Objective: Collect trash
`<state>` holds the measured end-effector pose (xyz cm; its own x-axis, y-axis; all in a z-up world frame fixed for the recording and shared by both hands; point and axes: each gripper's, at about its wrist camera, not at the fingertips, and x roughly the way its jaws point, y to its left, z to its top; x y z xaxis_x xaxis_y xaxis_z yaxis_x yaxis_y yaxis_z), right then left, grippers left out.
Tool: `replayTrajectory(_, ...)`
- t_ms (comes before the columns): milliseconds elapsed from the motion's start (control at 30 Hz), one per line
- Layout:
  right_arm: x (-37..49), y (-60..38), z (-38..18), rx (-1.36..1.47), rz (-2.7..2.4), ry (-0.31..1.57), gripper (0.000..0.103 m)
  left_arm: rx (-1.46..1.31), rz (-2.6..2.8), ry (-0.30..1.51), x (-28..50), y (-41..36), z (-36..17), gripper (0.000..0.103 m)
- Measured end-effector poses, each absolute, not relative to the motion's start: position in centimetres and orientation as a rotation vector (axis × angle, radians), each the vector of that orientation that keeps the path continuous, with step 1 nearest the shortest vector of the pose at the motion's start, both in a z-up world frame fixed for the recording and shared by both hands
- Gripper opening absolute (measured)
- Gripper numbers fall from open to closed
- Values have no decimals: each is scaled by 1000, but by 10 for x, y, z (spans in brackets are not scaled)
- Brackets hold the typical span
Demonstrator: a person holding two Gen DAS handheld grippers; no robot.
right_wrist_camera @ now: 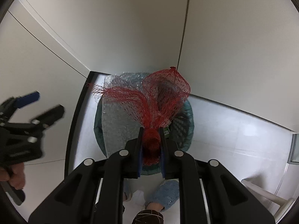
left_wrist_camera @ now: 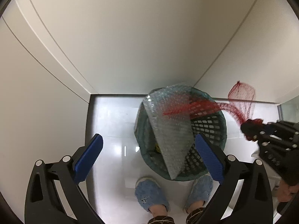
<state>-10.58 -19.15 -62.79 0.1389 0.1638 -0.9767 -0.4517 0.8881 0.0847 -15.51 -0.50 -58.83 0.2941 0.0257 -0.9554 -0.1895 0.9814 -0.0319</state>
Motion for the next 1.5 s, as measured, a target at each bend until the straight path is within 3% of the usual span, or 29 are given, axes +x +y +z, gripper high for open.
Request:
replayTrajectory(233, -107, -186, -628, -262, 458, 1390, 25, -157, 163, 1265, -156, 5, -582, 97)
replayTrajectory(467, -111, -185, -627, -252, 450, 1392, 55, -159, 175, 1259, -159, 10, -571, 97)
replayTrajectory(867, -112, -210, -577, -192, 408, 1318, 85, -158, 212, 1229, -163, 5, -541, 97)
replayTrajectory(1100, -108, -234, -485, -202, 368, 1240, 94, -199, 245, 1230, -166, -4, -477, 97)
replayTrajectory(1500, -127, -266, -280, -133, 245, 1132, 95, -140, 169, 1171, -163, -20, -286, 97)
